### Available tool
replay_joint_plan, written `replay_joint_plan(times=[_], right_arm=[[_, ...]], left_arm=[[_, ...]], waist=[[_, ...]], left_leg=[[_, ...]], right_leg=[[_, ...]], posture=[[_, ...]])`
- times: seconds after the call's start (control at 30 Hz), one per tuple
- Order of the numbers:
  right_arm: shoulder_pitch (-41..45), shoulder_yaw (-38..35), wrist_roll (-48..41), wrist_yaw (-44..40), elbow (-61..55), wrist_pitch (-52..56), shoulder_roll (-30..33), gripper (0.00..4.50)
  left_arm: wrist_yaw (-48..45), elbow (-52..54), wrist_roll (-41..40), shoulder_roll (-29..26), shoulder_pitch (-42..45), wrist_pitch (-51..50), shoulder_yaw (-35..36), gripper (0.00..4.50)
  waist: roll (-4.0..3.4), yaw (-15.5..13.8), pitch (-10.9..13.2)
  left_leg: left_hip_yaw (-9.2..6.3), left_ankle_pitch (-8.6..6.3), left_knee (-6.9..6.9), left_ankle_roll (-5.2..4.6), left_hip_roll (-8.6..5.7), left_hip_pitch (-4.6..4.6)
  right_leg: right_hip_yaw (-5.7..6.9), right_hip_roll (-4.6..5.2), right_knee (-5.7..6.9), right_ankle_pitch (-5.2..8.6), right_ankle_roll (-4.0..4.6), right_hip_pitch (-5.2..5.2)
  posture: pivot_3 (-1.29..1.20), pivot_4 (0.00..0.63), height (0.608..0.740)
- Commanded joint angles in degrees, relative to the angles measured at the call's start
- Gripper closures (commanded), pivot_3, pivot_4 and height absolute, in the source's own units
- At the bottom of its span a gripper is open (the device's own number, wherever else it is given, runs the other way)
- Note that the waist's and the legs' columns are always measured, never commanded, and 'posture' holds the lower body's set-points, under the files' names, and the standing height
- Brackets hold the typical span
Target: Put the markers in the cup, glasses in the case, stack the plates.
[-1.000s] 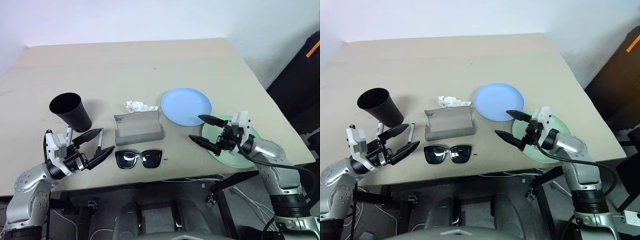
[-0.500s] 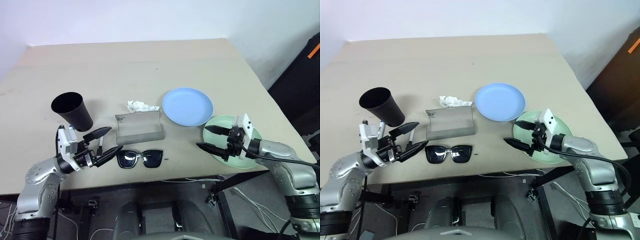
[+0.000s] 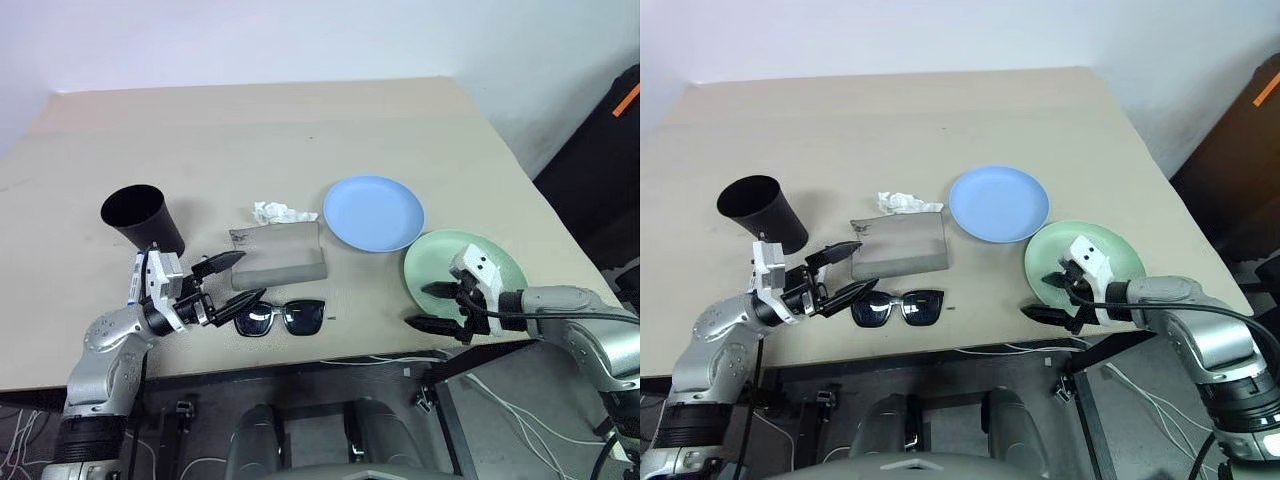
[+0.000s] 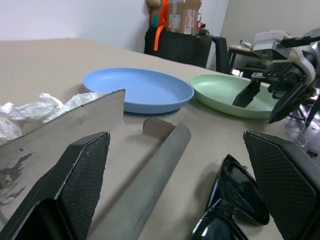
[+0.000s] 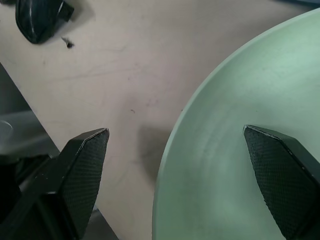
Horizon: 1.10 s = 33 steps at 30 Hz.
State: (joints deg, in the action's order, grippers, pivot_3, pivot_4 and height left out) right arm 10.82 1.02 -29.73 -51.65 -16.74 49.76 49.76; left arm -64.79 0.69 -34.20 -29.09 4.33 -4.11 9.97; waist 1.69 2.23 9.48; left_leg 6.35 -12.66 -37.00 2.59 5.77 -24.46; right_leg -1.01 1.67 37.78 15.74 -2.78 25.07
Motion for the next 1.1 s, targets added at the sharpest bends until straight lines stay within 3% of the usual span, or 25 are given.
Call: replay_joint_plan(times=[0.03, 0.2, 0.4, 0.8, 1.1], right_arm=[[0.73, -0.24, 0.69, 0.52, -1.79, -0.11, 0.64, 0.78], [0.42, -1.37, 0.69, 0.69, -2.25, -0.81, 1.05, 2.59], [0.11, -4.97, -1.45, -0.12, -3.71, 0.86, 2.50, 4.47], [-0.77, -16.77, -7.02, -0.08, -9.26, 3.72, 6.63, 4.47], [10.27, -8.30, 0.17, -0.10, -9.60, -6.65, 7.34, 4.47]], left_arm=[[-0.33, 0.84, 0.07, 0.11, 0.78, 0.97, 0.10, 0.00], [-0.98, 1.29, 0.05, -0.38, 0.72, 0.60, -0.14, 0.00], [-1.15, 0.86, 0.17, -0.17, 1.56, 0.51, -0.30, 0.00], [-2.42, -0.97, -0.03, -0.82, 4.00, 0.39, 0.28, 0.00], [-2.11, -1.37, 0.18, -1.12, 5.00, 0.45, 0.68, 0.00]], waist=[[0.00, 0.01, 0.00], [0.00, 0.01, 0.00], [0.01, 0.36, 0.00], [0.01, -0.44, 0.01], [-0.01, 0.19, 0.02]], left_leg=[[0.00, 0.00, 0.00, -0.01, -0.01, 0.00], [0.00, -0.01, 0.03, -0.01, 0.00, 0.00], [0.00, -0.01, -0.05, -0.01, 0.00, 0.04], [-0.02, -0.02, 0.00, -0.04, -0.03, -0.02], [-0.02, -0.02, 0.01, -0.04, -0.03, -0.02]], right_leg=[[0.00, 0.01, 0.00, 0.00, 0.00, -0.01], [0.00, -0.01, 0.00, 0.01, -0.01, 0.01], [-0.02, -0.01, 0.00, -0.03, -0.03, -0.04], [-0.02, -0.05, -0.04, -0.05, -0.05, 0.00], [-0.04, -0.05, -0.04, -0.05, -0.05, 0.04]], posture=[[0.00, 0.150, 0.726], [0.00, 0.150, 0.726], [0.00, 0.150, 0.726], [0.00, 0.150, 0.726], [0.00, 0.150, 0.726]])
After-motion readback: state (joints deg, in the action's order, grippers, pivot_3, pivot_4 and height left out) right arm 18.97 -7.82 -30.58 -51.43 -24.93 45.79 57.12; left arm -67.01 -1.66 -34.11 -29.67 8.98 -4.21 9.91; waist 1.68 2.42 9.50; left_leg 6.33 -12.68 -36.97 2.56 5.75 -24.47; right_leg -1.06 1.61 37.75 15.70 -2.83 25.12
